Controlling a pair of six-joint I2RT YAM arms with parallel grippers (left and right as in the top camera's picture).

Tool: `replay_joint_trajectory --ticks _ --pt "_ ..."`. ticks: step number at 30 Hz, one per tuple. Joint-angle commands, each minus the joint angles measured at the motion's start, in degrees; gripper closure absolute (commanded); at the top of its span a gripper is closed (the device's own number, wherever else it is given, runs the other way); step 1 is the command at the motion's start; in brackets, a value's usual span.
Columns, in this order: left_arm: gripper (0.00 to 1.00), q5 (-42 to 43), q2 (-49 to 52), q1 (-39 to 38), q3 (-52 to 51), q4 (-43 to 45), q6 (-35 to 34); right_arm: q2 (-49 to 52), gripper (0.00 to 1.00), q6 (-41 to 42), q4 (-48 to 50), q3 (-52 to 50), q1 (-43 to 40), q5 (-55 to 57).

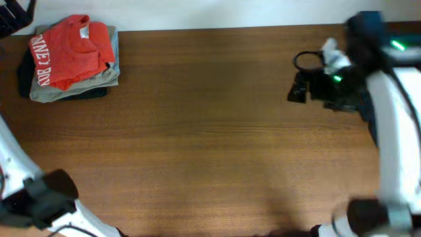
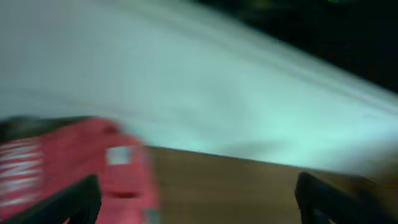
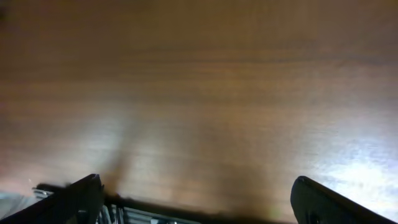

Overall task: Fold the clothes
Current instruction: 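Release the shirt on the stack and raise the left gripper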

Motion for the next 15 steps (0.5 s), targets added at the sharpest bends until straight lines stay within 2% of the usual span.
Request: replay_joint_trajectory --ticks 1,3,7,11,15 --pt "0.01 16.98 -4.57 -2.32 0.22 -7.52 -1.51 -16.96 0.01 0.22 -0.44 -1.36 3.28 2.32" --pt "0.01 16.98 -5.62 -4.52 0.22 -13.92 -1.49 -29.77 0.01 2.45 -0.44 -5.05 5.57 5.51" --pt "0.01 13.35 -5.55 -6.49 0.2 -21.16 -1.49 -47.21 0.01 2.6 -0.42 -10.73 5.68 13.42" --pt "0.01 7.43 -5.55 -6.71 0.2 -24.52 -1.49 -60.06 0.01 2.58 -0.39 -11.21 5.68 16.68" --pt "0.01 6.84 -5.55 -6.73 0.2 -25.14 -1.49 -69.09 0.01 2.6 -0.42 -11.21 5.68 16.63"
